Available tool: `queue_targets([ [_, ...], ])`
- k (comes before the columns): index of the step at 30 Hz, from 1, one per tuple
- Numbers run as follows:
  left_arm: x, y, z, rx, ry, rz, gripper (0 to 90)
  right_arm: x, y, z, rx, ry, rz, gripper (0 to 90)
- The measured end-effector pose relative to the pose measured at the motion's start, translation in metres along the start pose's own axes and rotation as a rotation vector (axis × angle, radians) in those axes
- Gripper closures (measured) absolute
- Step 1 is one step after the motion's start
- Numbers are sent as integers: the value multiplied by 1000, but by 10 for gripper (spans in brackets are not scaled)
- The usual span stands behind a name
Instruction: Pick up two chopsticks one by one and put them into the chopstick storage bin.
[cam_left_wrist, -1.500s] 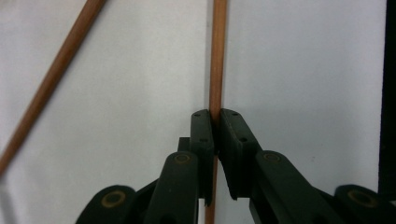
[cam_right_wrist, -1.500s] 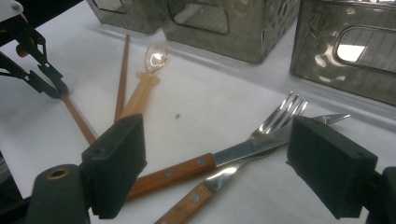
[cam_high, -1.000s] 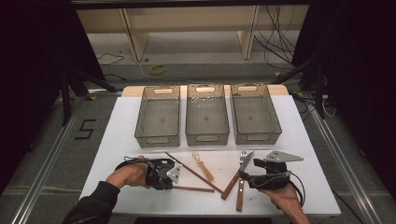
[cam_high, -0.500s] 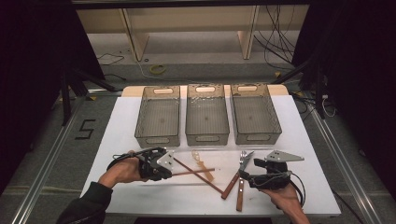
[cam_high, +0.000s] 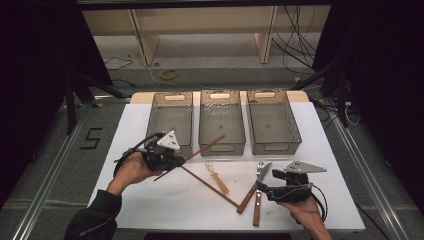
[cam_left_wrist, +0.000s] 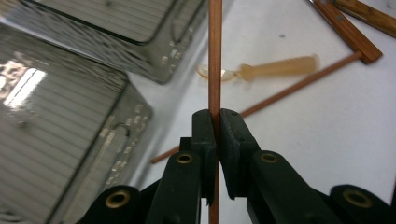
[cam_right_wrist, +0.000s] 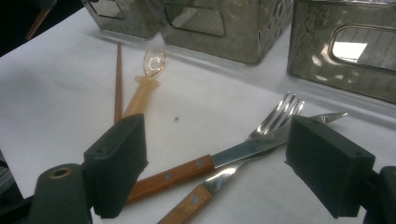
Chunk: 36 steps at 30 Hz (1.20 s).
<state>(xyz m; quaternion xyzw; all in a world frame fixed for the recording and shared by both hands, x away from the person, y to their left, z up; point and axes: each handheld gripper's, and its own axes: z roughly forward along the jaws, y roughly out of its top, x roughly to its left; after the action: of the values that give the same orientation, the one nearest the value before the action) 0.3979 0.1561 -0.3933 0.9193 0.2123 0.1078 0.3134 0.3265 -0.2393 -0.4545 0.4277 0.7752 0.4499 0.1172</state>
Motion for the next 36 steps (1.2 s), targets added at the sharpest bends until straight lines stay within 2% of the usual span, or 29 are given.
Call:
queue_targets([
  [2, 7, 3, -3, -19, 11, -37, 845, 0, 0, 0, -2, -1, 2, 213],
  [13, 39, 16, -10, -73, 66, -145, 845, 0, 0, 0, -2, 0, 2, 214],
  [25, 75, 27, -17, -106, 141, -234, 845, -1, 0, 0, -4, 2, 2, 214],
  [36, 105, 23, -13, -130, 208, -315, 845, -1, 0, 0, -9, 7, 1, 208],
])
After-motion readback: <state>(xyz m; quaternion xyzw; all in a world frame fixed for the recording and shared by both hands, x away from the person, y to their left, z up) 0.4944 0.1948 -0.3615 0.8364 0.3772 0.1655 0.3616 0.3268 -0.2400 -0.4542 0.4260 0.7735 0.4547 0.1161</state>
